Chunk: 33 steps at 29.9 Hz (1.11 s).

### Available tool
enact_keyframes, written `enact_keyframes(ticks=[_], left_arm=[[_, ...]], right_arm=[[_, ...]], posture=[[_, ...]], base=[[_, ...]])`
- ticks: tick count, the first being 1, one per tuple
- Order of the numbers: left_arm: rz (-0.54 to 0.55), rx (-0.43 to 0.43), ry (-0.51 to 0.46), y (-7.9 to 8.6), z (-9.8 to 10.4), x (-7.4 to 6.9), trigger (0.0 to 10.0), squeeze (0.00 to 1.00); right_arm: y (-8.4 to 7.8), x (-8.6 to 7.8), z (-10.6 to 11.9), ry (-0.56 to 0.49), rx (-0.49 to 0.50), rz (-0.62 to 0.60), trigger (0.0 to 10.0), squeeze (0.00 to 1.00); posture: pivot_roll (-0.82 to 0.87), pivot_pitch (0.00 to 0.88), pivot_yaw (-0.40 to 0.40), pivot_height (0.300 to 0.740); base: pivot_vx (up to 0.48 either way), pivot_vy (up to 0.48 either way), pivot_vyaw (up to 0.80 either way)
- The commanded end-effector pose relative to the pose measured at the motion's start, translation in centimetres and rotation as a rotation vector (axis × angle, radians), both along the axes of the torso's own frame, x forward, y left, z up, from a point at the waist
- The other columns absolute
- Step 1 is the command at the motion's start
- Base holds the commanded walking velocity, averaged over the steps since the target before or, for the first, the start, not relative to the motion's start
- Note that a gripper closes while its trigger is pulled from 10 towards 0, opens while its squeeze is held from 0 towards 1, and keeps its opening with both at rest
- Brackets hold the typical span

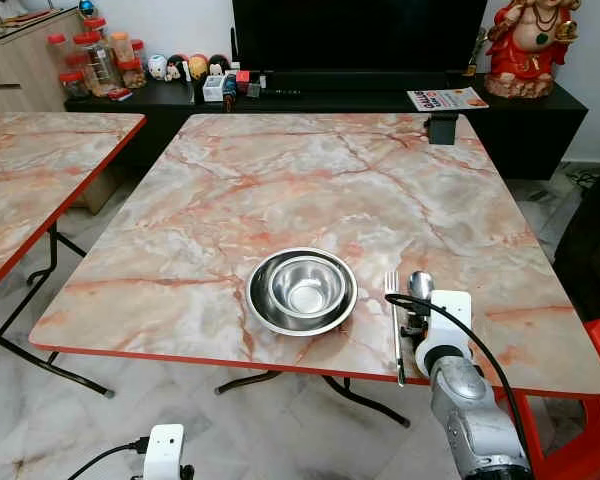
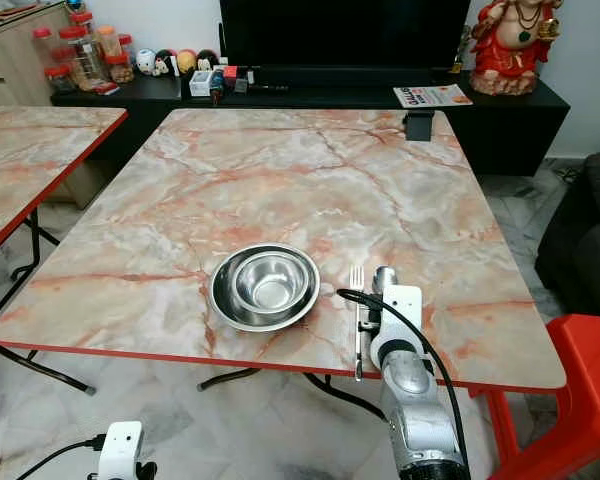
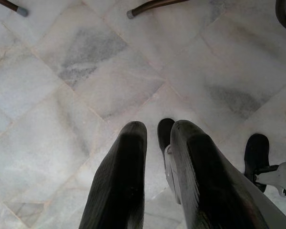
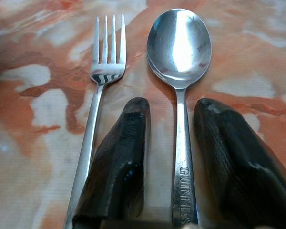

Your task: Setting the table

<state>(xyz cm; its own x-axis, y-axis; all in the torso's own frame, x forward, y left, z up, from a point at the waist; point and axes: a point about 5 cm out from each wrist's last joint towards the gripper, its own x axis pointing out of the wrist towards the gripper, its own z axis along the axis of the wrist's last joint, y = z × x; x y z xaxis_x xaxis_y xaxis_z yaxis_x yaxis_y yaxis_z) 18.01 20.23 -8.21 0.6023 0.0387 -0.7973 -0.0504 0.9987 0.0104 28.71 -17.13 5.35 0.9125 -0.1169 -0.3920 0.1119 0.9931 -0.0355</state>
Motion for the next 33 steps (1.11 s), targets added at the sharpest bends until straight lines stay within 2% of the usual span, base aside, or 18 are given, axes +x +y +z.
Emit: enact_keyframes(ticks=[1,3,6,8,13,15,20,23,25,30,31,33], left_arm=[[-0.007,0.012,0.012,0.5,0.0,0.0,10.0,0.00],[-0.008,0.012,0.012,0.4,0.0,0.0,10.0,0.00],[-0.010,0.011,0.011,0.4,0.0,0.0,10.0,0.00],[-0.012,0.012,0.012,0.4,0.0,0.0,10.0,0.00],[-0.016,0.011,0.010,0.5,0.1,0.1,10.0,0.00],[-0.017,0.011,0.008,0.5,0.1,0.1,10.0,0.00],[-0.024,0.012,0.015,0.4,0.0,0.0,10.0,0.00],[-0.026,0.010,0.015,0.3,0.0,-0.1,10.0,0.00],[-0.012,0.006,0.004,0.2,0.0,0.0,10.0,0.00],[-0.003,0.011,0.001,0.4,0.0,-0.1,10.0,0.00],[-0.003,0.011,0.001,0.4,0.0,-0.1,10.0,0.00],[-0.001,0.011,0.004,0.4,0.0,-0.3,10.0,0.00]], right_arm=[[0.0,0.2,0.1,-0.005,0.004,-0.012,10.0,0.00],[-0.1,0.3,0.2,-0.010,0.000,-0.014,10.0,0.00],[-0.3,0.5,1.2,-0.082,-0.041,-0.015,10.0,0.00],[-0.2,0.8,2.3,-0.164,-0.022,-0.026,10.0,0.00],[-0.3,1.0,3.5,-0.243,-0.034,-0.036,10.0,0.00],[-0.3,0.9,4.4,-0.323,-0.033,-0.039,10.0,0.00],[-0.6,0.6,4.3,-0.380,-0.043,-0.064,10.0,0.00],[-1.4,0.1,3.1,-0.361,-0.078,-0.099,10.0,0.00],[-2.5,-0.6,2.6,-0.374,-0.105,-0.156,10.0,0.00],[-4.9,-2.1,3.4,-0.451,-0.217,-0.260,10.0,0.00],[-4.9,-2.1,3.4,-0.451,-0.217,-0.260,10.0,0.00],[-5.7,-2.9,3.6,-0.471,-0.287,-0.292,10.0,0.00]], posture=[[-0.08,0.000,0.062,0.740],[-0.08,0.000,0.063,0.740],[-0.08,0.000,0.063,0.740],[-0.08,0.000,0.066,0.740],[-0.08,0.000,0.070,0.740],[-0.08,0.000,0.071,0.740],[-0.09,0.000,0.072,0.740],[-0.09,0.000,0.071,0.740],[-0.08,0.000,0.064,0.740],[-0.09,0.000,0.060,0.740],[-0.09,0.000,0.060,0.740],[-0.09,0.000,0.057,0.740]], base=[[0.000,0.000,0.00],[0.000,0.000,0.00],[0.000,0.000,0.00],[0.000,0.000,0.00],[0.000,0.000,0.00],[0.000,0.000,0.00],[0.000,0.000,0.00],[0.000,0.000,0.00],[0.000,0.000,0.00],[0.000,0.000,0.00],[0.000,0.000,0.00],[0.000,0.000,0.00]])
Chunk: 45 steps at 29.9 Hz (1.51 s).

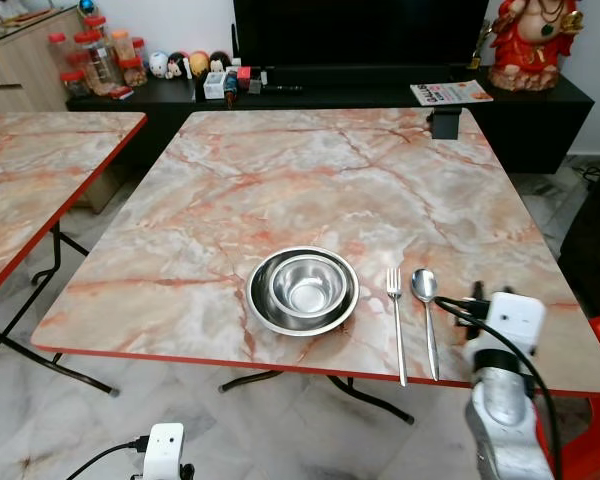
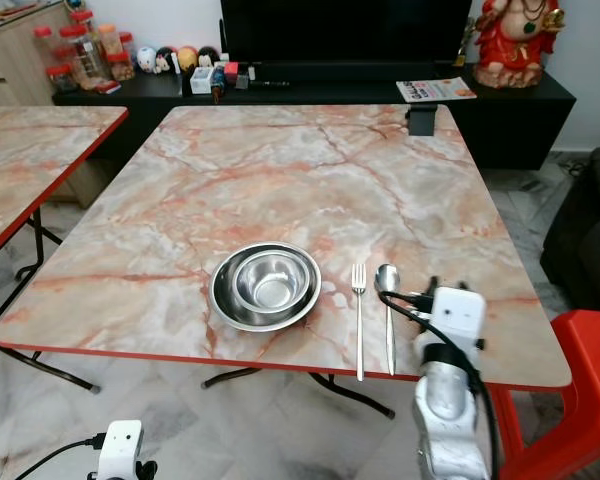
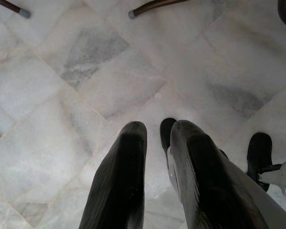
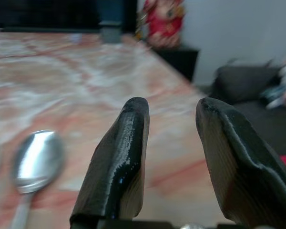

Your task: Setting the table

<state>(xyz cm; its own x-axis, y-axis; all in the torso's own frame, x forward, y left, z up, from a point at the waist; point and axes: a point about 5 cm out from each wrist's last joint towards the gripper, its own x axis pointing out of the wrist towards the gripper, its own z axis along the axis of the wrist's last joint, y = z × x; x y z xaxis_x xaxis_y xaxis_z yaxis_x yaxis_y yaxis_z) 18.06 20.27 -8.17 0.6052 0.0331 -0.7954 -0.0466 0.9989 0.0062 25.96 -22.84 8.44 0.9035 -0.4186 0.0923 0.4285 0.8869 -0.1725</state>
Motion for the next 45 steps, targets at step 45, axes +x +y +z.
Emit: enact_keyframes(ticks=[45], left_arm=[[0.049,-0.020,-0.010,0.0,-0.3,-0.7,10.0,0.00]], right_arm=[[-0.1,-0.7,0.2,-0.075,0.014,-0.099,10.0,0.00]], posture=[[-0.09,0.000,0.048,0.740]], base=[[0.000,0.172,0.00]])
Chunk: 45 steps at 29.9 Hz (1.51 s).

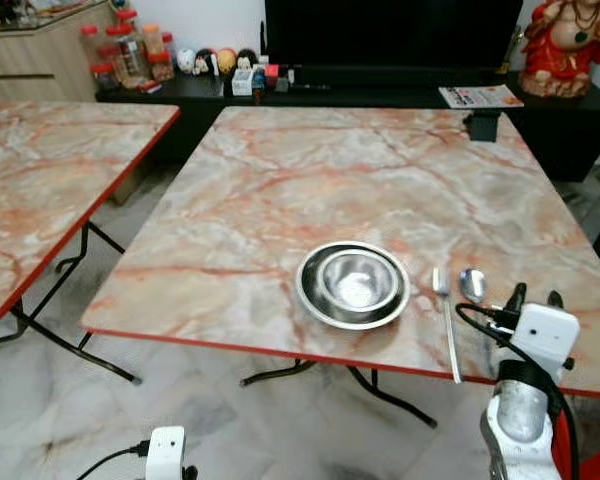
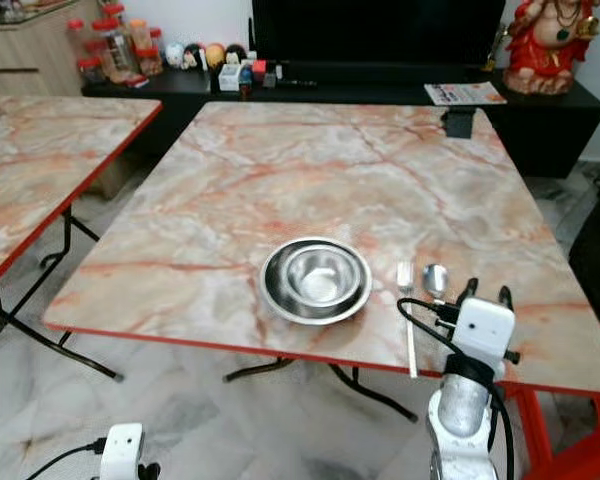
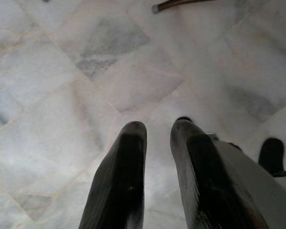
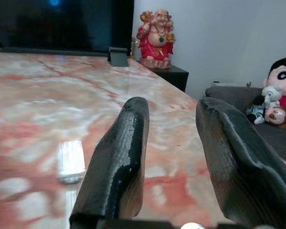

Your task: Setting the table

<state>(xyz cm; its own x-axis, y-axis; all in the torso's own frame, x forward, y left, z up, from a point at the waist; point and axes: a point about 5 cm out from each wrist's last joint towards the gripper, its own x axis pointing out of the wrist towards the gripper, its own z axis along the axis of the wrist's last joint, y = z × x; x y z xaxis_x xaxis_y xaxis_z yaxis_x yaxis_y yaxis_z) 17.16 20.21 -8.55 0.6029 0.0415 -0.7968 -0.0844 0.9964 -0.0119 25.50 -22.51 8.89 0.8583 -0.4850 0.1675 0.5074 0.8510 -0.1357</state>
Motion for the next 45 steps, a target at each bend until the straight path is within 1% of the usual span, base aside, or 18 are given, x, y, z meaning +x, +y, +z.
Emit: enact_keyframes(ticks=[1,17,21,24,25,26,29,31,32,33,34,35,36,37,38,40,43,45], left_arm=[[0.010,-0.002,-0.011,0.1,0.1,0.2,10.0,0.00],[-0.006,0.002,-0.005,0.2,0.0,0.0,10.0,0.00],[-0.006,0.001,-0.004,0.1,0.0,0.0,10.0,0.00],[-0.008,0.000,-0.004,0.0,0.0,0.0,10.0,0.00],[-0.010,0.000,-0.004,0.0,0.0,0.0,10.0,0.00],[-0.010,0.003,-0.003,0.0,0.0,0.0,10.0,0.00],[-0.016,0.016,-0.003,0.0,0.1,0.1,10.0,0.00],[-0.018,0.017,0.001,0.0,0.0,0.1,10.0,0.00],[-0.024,0.024,0.013,0.0,0.0,0.0,10.0,0.00],[-0.027,0.026,0.018,-0.1,-0.1,0.0,10.0,0.00],[-0.029,0.024,0.021,-0.2,-0.1,-0.1,10.0,0.00],[-0.037,0.023,0.023,-0.3,-0.1,-0.1,10.0,0.00],[-0.048,0.026,0.021,-0.4,-0.1,0.0,10.0,0.00],[-0.048,0.026,0.021,-0.4,-0.1,0.0,10.0,0.00],[-0.069,0.033,0.022,-0.6,-0.1,0.0,10.0,0.00],[-0.090,0.033,0.021,-0.9,-0.1,0.1,10.0,0.00],[-0.089,0.033,0.030,-1.0,-0.2,0.1,10.0,0.00],[-0.090,0.035,0.033,-1.0,-0.2,0.0,10.0,0.00]], right_arm=[[-0.5,-0.3,-0.3,0.007,0.024,-0.024,10.0,0.00],[0.1,-0.5,-0.6,0.020,0.025,-0.014,10.0,0.00],[0.2,-0.6,-1.0,0.035,0.028,-0.009,10.0,0.00],[0.4,-0.7,-2.6,0.111,0.054,0.032,10.0,0.00],[0.5,-0.8,-3.6,0.148,0.075,0.065,10.0,0.00],[0.8,-1.0,-4.9,0.211,0.089,0.115,10.0,0.00],[0.8,-1.5,-7.0,0.302,0.149,0.158,10.0,0.00],[0.9,-1.8,-8.0,0.354,0.162,0.177,10.0,0.00],[1.4,-2.9,-10.7,0.514,0.213,0.239,10.0,0.00],[1.8,-3.5,-11.9,0.596,0.241,0.278,10.0,0.00],[1.9,-4.1,-12.9,0.667,0.226,0.299,10.0,0.00],[2.1,-4.7,-13.7,0.722,0.234,0.315,10.0,0.00],[2.5,-5.9,-15.0,0.803,0.297,0.341,10.0,0.00],[2.5,-5.9,-15.0,0.803,0.297,0.341,10.0,0.00],[2.6,-6.9,-15.9,0.870,0.275,0.347,10.0,0.00],[2.7,-8.1,-16.8,0.945,0.305,0.364,10.0,0.00],[2.5,-9.9,-17.9,1.042,0.364,0.324,10.0,0.00],[2.5,-10.1,-18.1,1.055,0.379,0.324,10.0,0.00]], posture=[[-0.09,0.000,0.048,0.740],[-0.09,0.000,0.052,0.740],[-0.09,0.000,0.050,0.740],[-0.09,0.000,0.050,0.740],[-0.09,0.000,0.048,0.740],[-0.09,0.000,0.047,0.740],[-0.09,0.000,0.044,0.740],[-0.08,0.000,0.042,0.740],[-0.09,0.000,0.044,0.740],[-0.09,0.000,0.046,0.740],[-0.09,0.000,0.045,0.740],[-0.09,0.000,0.044,0.740],[-0.09,0.000,0.045,0.740],[-0.09,0.000,0.045,0.740],[-0.08,0.000,0.044,0.740],[-0.08,0.000,0.039,0.740],[-0.07,0.000,0.038,0.740],[-0.07,0.000,0.038,0.740]], base=[[0.000,0.442,0.00],[0.000,0.431,0.00],[0.000,0.416,0.00],[0.000,0.420,0.00],[0.000,0.420,0.00],[0.000,0.255,0.00],[0.000,0.000,0.00],[0.000,0.000,0.00],[0.000,0.000,0.00],[0.000,0.000,0.00],[0.000,0.000,0.00],[0.000,0.000,0.00],[0.000,0.000,0.00],[0.000,0.000,0.00],[0.000,0.000,0.00],[0.000,0.000,0.00],[0.000,0.000,0.00],[0.000,0.000,0.00]])
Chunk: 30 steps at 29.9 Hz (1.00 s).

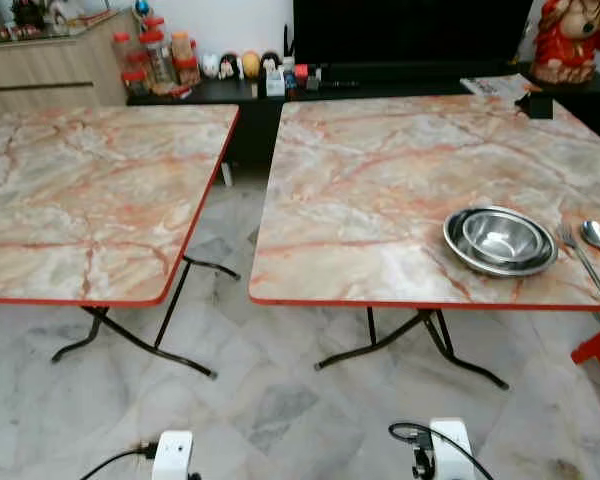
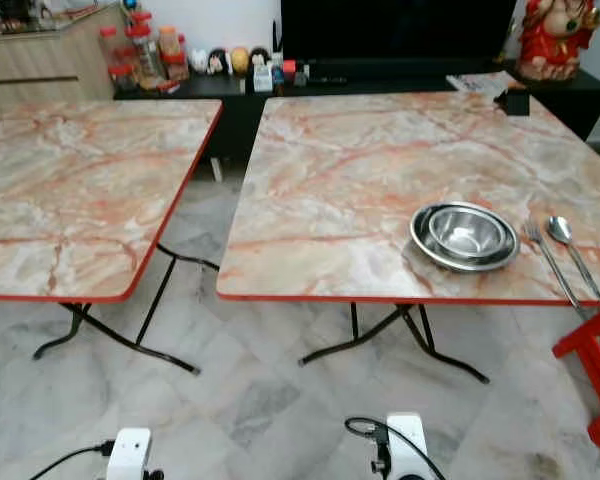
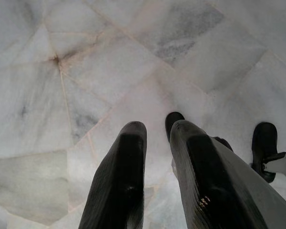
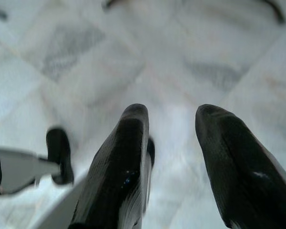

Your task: Setting the table

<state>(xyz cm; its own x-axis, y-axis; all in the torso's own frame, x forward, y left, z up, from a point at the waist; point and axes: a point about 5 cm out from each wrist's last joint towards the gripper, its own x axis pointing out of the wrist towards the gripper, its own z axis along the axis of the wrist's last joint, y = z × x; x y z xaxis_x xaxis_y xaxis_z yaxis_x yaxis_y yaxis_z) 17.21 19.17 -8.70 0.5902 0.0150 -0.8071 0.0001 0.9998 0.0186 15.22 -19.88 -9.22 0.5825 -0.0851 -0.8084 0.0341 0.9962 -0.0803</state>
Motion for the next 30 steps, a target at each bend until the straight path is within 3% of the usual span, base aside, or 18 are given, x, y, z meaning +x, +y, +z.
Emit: enact_keyframes(ticks=[1,7,13,30], left_arm=[[-0.005,0.006,0.014,0.0,0.0,0.0,10.0,0.00],[-0.015,0.036,0.035,0.6,-0.1,-0.2,10.0,0.00],[-0.012,0.040,0.031,0.9,0.1,0.0,10.0,0.00],[-0.010,0.030,0.024,0.4,0.3,0.7,10.0,0.00]], right_arm=[[-0.1,0.2,0.0,0.005,0.012,-0.012,10.0,0.00],[1.6,0.9,0.1,-0.015,0.067,0.013,10.0,0.00],[1.6,2.0,0.6,-0.089,0.058,-0.011,10.0,0.00],[0.7,2.3,1.0,-0.132,0.035,-0.052,10.0,0.00]], posture=[[-0.07,0.000,0.038,0.740],[-0.08,0.000,0.050,0.740],[-0.07,0.000,0.054,0.740],[-0.08,0.000,0.056,0.740]], base=[[0.000,0.000,0.00],[0.000,0.000,0.00],[0.000,0.000,0.00],[0.000,0.441,0.00]])
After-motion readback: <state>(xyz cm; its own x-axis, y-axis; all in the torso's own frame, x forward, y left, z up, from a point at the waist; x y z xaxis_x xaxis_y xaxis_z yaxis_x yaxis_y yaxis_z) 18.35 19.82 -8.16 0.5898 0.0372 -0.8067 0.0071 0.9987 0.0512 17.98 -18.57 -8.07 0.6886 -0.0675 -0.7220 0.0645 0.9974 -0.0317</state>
